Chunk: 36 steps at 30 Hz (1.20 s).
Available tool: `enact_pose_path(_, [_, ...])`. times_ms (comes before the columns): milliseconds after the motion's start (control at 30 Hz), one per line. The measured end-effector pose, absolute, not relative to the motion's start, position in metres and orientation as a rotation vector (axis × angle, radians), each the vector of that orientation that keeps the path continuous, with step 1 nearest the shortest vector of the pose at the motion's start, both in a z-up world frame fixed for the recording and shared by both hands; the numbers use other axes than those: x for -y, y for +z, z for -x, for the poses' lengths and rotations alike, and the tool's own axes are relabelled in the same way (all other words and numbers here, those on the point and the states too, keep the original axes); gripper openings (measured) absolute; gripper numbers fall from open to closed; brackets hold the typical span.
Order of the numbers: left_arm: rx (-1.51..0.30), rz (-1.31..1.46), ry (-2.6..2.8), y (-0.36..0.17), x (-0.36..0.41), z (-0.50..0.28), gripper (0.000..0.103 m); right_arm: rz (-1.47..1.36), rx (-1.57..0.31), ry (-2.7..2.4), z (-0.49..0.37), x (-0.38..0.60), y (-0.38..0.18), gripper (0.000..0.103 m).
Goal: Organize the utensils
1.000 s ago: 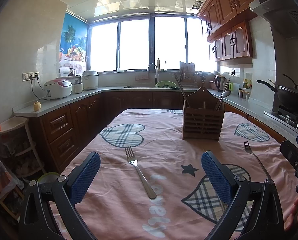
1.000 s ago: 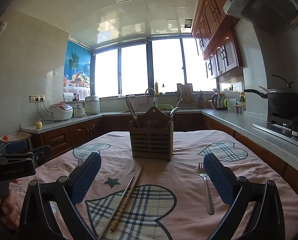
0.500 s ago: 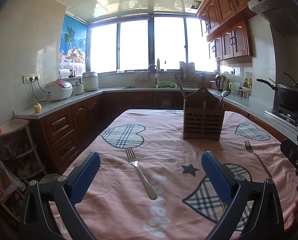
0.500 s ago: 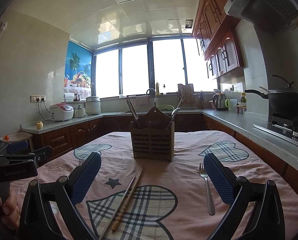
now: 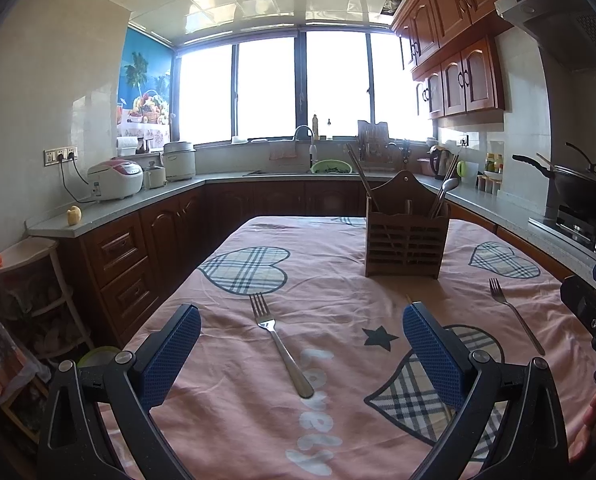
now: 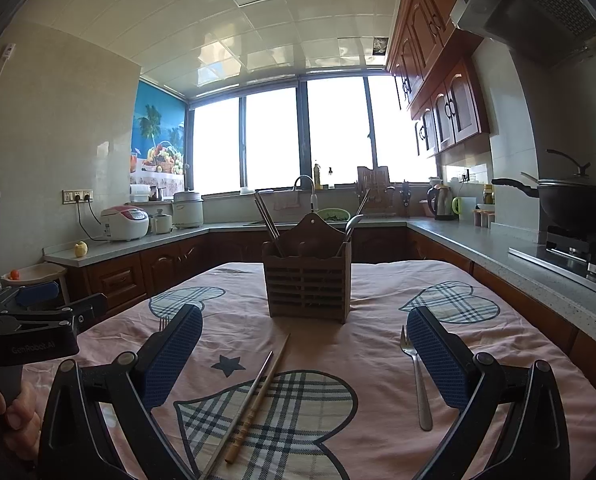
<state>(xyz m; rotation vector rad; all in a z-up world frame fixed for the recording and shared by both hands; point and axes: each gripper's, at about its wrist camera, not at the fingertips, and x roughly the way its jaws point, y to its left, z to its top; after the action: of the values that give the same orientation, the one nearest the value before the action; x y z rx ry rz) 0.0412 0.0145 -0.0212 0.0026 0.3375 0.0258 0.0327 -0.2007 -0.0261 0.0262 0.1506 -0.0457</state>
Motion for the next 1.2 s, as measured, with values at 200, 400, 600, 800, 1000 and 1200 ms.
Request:
enact_pose_path(200, [-0.339, -0.005, 0.023, -0.0209, -0.0142, -0.041, 0.102, -0.027, -0.15, -0.047, -0.0327, 0.2005, -0.0259, 0.103])
enact_pose_path(400, [-0.344, -0.005, 0.016, -0.0208, -0.0132, -0.0411, 0.102, -0.028, -0.145, -0.043, -0.0327, 0.1952, -0.0263, 0.103])
enact_pose_path(600, [-0.343, -0.008, 0.017, -0.0193, -0.0114, -0.04, 0.102, -0.028, -0.141, -0.041, -0.031, 0.1936, -0.0263, 0.103])
enact_pose_path(800, [-0.344, -0.012, 0.021, -0.0192, -0.0103, -0.04, 0.102, -0.031, -0.137, -0.037, -0.0294, 0.1953, -0.0243, 0.103])
enact_pose_path(1000, [-0.349, -0.007, 0.017, -0.0199, -0.0091, -0.0419, 0.102, -0.033, -0.134, -0.036, -0.0285, 0.1954, -0.023, 0.103])
enact_pose_path(1200, [-0.349, -0.006, 0.016, -0.0201, -0.0082, -0.0419, 0.102, -0.035, -0.138, -0.034, -0.0288, 0.1959, -0.0218, 0.103])
